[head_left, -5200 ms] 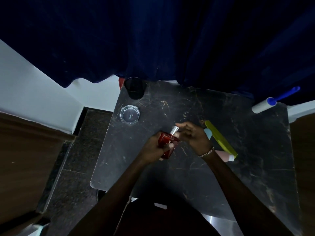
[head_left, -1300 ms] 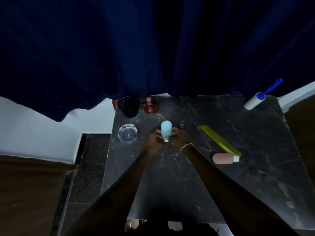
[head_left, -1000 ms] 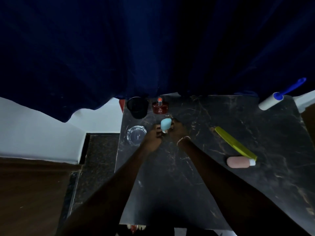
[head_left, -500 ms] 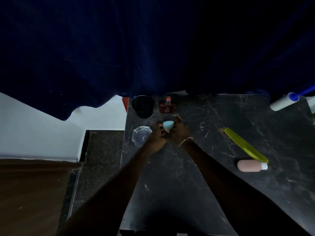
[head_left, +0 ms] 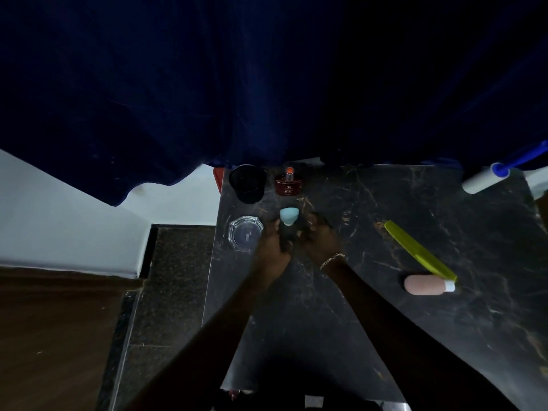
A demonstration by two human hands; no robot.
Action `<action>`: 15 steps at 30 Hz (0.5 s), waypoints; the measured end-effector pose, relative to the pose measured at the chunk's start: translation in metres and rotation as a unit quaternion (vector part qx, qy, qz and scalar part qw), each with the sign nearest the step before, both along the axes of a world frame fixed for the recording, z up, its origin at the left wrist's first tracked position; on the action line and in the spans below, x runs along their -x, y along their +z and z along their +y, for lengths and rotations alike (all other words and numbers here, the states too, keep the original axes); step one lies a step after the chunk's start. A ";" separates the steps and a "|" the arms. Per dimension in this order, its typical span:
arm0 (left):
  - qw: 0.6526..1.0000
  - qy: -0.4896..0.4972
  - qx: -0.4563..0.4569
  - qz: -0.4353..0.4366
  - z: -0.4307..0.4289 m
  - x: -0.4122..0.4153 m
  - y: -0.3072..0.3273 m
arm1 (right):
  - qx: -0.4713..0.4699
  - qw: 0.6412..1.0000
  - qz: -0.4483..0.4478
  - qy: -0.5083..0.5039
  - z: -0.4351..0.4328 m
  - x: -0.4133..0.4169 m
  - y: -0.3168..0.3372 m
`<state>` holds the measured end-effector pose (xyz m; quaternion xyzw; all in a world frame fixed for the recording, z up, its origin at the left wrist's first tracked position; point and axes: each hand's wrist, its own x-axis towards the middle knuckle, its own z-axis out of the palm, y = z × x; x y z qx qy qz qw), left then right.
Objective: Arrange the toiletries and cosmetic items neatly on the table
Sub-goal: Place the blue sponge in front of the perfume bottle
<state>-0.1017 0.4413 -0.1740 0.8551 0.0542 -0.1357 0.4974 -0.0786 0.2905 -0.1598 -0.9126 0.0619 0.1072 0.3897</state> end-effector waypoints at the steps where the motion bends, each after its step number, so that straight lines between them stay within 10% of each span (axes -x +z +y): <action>1: 0.999 -0.008 -0.025 -0.022 -0.001 0.010 0.004 | 0.019 1.000 -0.004 0.020 -0.006 0.009 -0.001; 15: 0.929 -0.162 -0.278 -0.182 -0.067 0.112 0.018 | 0.228 0.962 -0.095 0.114 -0.116 0.143 0.015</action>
